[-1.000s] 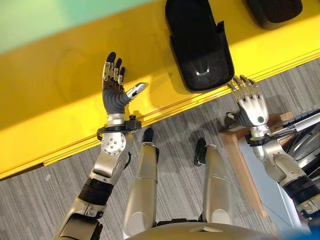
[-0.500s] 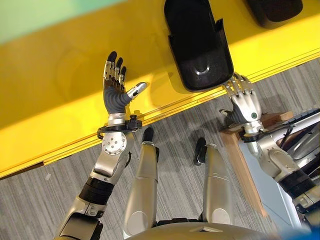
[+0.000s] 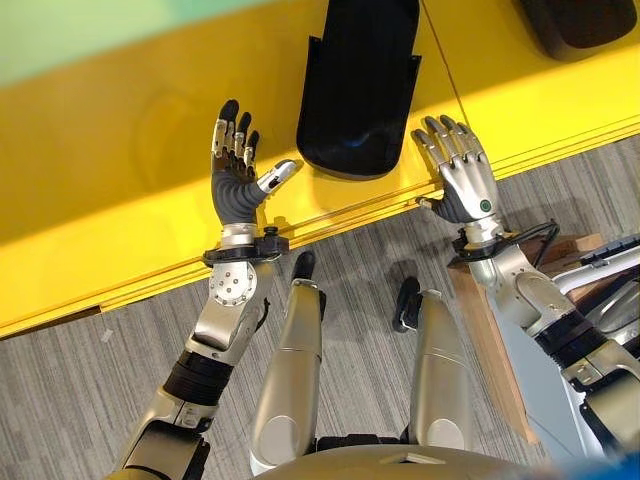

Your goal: Move parts from the plastic box to the shelf.

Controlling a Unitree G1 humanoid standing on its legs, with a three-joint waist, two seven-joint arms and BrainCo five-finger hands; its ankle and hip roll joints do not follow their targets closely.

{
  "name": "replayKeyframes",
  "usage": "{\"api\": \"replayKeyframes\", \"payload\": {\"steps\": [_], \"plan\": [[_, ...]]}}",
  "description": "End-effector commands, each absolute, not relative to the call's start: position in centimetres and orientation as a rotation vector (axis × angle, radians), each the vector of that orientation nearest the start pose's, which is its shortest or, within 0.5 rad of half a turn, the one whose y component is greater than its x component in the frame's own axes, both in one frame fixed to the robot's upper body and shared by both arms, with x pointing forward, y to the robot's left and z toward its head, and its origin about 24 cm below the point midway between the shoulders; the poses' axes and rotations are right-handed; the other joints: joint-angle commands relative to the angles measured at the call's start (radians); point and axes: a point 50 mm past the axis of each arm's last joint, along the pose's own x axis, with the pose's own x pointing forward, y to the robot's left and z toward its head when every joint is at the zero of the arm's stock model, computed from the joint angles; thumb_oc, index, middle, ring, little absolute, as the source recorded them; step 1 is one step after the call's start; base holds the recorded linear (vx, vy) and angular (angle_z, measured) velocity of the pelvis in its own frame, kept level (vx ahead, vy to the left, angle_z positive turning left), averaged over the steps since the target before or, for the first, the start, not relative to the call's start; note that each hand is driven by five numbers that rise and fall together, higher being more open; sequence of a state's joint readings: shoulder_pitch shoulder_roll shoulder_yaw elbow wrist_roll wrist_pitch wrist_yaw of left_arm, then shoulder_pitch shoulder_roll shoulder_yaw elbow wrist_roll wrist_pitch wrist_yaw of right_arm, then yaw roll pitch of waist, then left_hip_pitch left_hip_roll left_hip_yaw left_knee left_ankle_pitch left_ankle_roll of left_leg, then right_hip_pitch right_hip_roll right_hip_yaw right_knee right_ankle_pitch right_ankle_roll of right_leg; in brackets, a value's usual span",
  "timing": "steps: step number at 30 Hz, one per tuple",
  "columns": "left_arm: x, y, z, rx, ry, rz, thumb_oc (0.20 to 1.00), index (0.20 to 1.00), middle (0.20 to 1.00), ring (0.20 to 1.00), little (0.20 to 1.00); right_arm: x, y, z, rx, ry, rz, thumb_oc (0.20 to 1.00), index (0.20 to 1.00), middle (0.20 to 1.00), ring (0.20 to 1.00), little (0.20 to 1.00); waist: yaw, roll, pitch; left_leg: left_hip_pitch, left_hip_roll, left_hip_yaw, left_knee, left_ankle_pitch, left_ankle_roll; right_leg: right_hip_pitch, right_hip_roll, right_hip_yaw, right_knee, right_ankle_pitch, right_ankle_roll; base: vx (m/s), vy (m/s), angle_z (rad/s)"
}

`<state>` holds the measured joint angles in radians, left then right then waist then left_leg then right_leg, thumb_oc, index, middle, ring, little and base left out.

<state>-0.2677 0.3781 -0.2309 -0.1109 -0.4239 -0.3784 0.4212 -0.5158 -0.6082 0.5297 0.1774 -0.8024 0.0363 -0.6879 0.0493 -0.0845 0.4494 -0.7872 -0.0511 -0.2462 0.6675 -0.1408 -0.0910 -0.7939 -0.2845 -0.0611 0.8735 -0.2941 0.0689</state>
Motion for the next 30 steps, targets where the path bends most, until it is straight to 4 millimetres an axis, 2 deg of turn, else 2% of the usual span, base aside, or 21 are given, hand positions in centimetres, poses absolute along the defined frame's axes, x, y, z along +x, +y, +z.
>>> {"api": "replayKeyframes", "payload": {"steps": [1,2,6,12,16,20,22,24,25,30], "plan": [[27.0,16.4,16.9,-0.244,-0.682,0.056,1.000,1.000,1.000,1.000,1.000,32.3,-13.4,19.8,-1.185,-1.019,-0.388,1.000,1.000,1.000,1.000,1.000,0.024,0.017,-0.038,-0.018,0.024,-0.018,-0.029,0.000,0.020,0.047,-0.024,0.046,-0.098,0.072,0.019,0.00,0.005,0.03],[27.0,16.3,16.9,-0.244,-0.681,0.051,1.000,1.000,1.000,1.000,1.000,32.4,-13.6,20.6,-1.182,-1.033,-0.419,1.000,1.000,1.000,1.000,1.000,0.029,0.019,-0.038,-0.020,0.023,-0.018,-0.029,0.000,0.020,0.047,-0.025,0.045,-0.096,0.071,0.019,0.00,0.003,0.03],[27.0,16.3,17.0,-0.246,-0.684,0.049,1.000,1.000,1.000,1.000,1.000,32.4,-14.1,21.1,-1.162,-1.035,-0.466,1.000,1.000,1.000,1.000,1.000,0.030,0.021,-0.033,-0.020,0.022,-0.019,-0.023,0.000,0.022,0.050,-0.025,0.045,-0.095,0.070,0.018,0.00,0.000,0.00],[27.0,16.4,16.9,-0.238,-0.680,0.061,1.000,1.000,1.000,1.000,1.000,30.9,-14.5,21.8,-1.068,-1.079,-0.492,1.000,1.000,1.000,1.000,1.000,0.021,0.020,-0.034,-0.020,0.023,-0.017,-0.024,0.000,0.023,0.047,-0.022,0.046,-0.096,0.070,0.017,0.00,0.000,0.00],[27.0,16.4,16.9,-0.234,-0.674,0.078,1.000,1.000,1.000,1.000,1.000,30.0,-13.9,22.0,-0.875,-1.073,-0.447,1.000,1.000,1.000,1.000,1.000,0.013,0.016,-0.034,-0.022,0.026,-0.013,-0.023,0.003,0.024,0.043,-0.018,0.050,-0.100,0.077,0.016,0.00,0.000,0.00],[27.1,17.4,17.4,-0.208,-0.696,0.133,1.000,1.000,1.000,1.000,1.000,28.2,-13.3,22.3,-0.523,-1.056,-0.308,1.000,1.000,1.000,1.000,1.000,0.000,0.008,-0.035,-0.016,0.032,-0.007,-0.029,0.008,0.022,0.048,-0.012,0.052,-0.109,0.083,0.016,0.00,0.000,0.00],[27.1,18.0,17.7,-0.193,-0.708,0.165,1.000,1.000,1.000,1.000,1.000,27.7,-13.2,22.2,-0.419,-1.033,-0.238,1.000,1.000,1.000,1.000,1.000,-0.004,0.002,-0.035,-0.016,0.035,-0.005,-0.028,0.009,0.021,0.048,-0.011,0.052,-0.110,0.084,0.015,0.00,0.000,0.00],[27.1,18.0,17.7,-0.193,-0.707,0.165,1.000,1.000,1.000,1.000,1.000,27.7,-13.3,22.2,-0.419,-1.032,-0.237,1.000,1.000,1.000,1.000,1.000,-0.004,0.002,-0.035,-0.015,0.034,-0.004,-0.029,0.009,0.021,0.048,-0.011,0.052,-0.109,0.083,0.015,0.00,0.003,-0.05],[27.1,19.0,18.3,-0.184,-0.727,0.220,1.000,1.000,1.000,1.000,1.000,27.2,-13.3,21.9,-0.260,-0.979,-0.119,1.000,1.000,1.000,1.000,1.000,-0.008,-0.007,-0.035,-0.016,0.038,-0.001,-0.025,0.010,0.019,0.046,-0.009,0.054,-0.108,0.085,0.014,-0.01,0.009,-0.04],[27.3,20.1,19.3,-0.170,-0.766,0.278,1.000,1.000,1.000,1.000,1.000,26.4,-13.7,22.4,-0.125,-0.963,-0.015,1.000,1.000,1.000,1.000,1.000,-0.011,-0.019,-0.031,-0.014,0.041,0.002,-0.022,0.009,0.016,0.049,-0.009,0.056,-0.110,0.088,0.015,0.00,0.000,-0.04]]}}
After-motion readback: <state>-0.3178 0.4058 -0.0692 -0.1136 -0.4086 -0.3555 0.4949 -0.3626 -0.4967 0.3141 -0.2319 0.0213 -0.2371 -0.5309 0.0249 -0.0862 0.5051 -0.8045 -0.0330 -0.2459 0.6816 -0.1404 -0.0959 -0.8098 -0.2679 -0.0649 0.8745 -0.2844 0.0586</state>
